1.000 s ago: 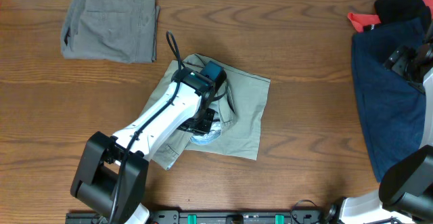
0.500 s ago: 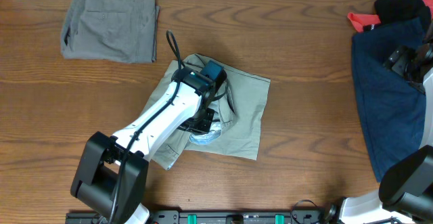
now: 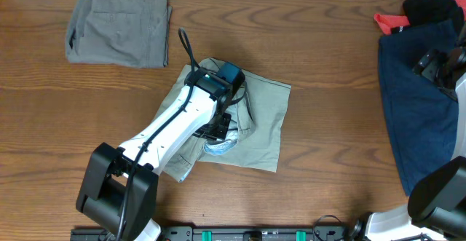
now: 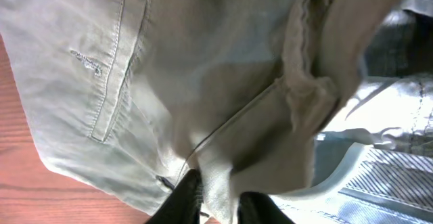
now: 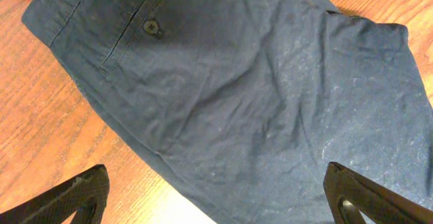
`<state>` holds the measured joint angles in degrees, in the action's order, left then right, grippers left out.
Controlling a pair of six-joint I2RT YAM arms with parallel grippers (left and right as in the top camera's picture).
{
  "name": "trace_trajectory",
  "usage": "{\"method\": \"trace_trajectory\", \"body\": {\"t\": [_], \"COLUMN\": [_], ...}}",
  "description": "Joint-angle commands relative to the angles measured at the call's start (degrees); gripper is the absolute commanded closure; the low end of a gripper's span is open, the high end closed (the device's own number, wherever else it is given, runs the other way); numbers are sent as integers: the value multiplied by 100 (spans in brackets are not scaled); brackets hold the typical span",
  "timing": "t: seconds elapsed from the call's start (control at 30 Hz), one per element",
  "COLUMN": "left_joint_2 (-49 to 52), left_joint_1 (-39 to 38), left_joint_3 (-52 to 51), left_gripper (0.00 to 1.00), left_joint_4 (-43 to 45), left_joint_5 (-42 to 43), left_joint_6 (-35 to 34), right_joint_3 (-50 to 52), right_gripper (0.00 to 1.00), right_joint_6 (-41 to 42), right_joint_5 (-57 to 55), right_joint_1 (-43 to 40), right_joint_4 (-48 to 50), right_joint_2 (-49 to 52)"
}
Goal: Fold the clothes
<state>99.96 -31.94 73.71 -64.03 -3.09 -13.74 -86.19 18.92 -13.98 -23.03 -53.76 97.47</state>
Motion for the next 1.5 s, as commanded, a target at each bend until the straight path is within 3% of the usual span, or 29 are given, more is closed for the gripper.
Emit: {"method": "trace_trajectory", "body": {"t": [0.0,0.1,0.47,0.77,1.13,1.47], "left_joint_2": [-63,-63,-66,-66,-66,-74], "left_joint_1": [-7,-7,-7,-7,7,61], "left_joint_3": [140,140,1012,1626,1631,1672], "left_gripper": [88,94,94,94,94,94], "left_joint_4": [-15,-13,-101,715,1637,2518], "left_joint_5": [-105,-109,-162,-219,-2361,-2597], "left_joint_6": [0,22,155,640,693,811], "right_joint_3": [-70,-70,-70,-70,-70,-70], "right_gripper": [1,1,1,1,1,1], "right_joint_6": [76,76,76,76,76,76], "right_joint_5": [-79,-79,-79,-79,-79,-79], "right_joint_1": [-59,-59,-26,-59,-7,7], "right_joint_4": [2,0,0,0,0,0], "right_joint_2": [39,39,39,39,39,39]}}
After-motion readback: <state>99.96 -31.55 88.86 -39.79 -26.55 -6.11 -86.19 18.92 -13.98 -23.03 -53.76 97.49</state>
